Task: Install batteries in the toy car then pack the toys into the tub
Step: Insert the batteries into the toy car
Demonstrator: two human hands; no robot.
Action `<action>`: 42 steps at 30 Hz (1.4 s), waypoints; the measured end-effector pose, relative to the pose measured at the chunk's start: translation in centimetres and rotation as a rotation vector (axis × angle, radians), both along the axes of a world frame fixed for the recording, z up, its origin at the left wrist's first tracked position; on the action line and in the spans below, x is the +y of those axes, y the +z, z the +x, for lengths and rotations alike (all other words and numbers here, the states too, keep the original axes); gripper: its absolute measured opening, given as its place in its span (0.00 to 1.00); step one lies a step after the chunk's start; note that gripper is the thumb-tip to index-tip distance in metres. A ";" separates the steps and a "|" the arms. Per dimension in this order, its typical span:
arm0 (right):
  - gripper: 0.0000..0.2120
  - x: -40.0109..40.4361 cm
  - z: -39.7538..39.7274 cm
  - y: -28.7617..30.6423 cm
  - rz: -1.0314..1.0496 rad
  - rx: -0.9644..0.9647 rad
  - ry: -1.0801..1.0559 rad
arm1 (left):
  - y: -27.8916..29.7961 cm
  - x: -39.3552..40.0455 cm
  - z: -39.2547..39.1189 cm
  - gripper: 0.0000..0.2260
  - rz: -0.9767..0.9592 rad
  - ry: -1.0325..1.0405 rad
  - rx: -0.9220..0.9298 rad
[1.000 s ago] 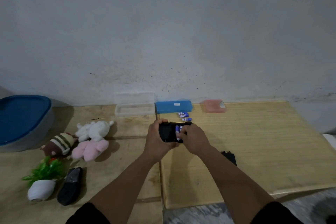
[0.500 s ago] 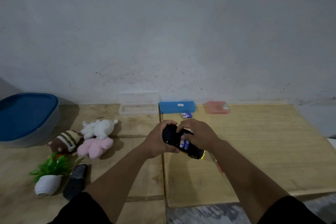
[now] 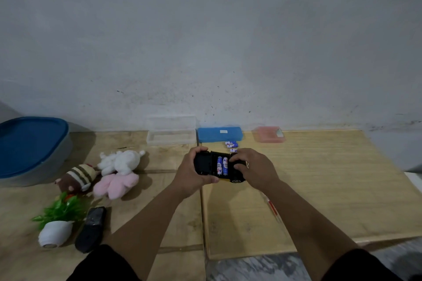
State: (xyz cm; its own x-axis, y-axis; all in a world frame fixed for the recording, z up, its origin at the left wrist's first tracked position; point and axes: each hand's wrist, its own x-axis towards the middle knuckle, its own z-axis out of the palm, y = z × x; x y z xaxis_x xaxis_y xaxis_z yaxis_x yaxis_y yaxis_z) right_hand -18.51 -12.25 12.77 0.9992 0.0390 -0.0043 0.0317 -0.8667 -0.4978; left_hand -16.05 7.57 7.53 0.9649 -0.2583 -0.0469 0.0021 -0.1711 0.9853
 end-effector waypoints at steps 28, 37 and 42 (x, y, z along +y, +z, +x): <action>0.07 1.8 0.7 0.2 0.137 0.014 -0.131 | 0.2 -2.1 -0.8 0.36 0.048 0.098 -0.050; 0.10 1.8 1.1 0.9 0.401 -0.035 -0.174 | 0.3 -2.4 0.6 0.37 0.042 0.028 -0.044; 0.10 1.6 2.3 1.7 0.443 0.024 -0.217 | 0.3 -2.3 1.1 0.37 0.047 -0.016 -0.046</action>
State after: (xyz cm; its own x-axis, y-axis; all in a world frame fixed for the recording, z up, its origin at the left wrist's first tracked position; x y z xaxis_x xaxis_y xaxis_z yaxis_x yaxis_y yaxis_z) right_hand -16.24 -10.64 14.46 0.9843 -0.1670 -0.0574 -0.1422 -0.5572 -0.8181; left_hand -14.93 5.27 7.79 0.9621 -0.2723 -0.0148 -0.0464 -0.2171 0.9751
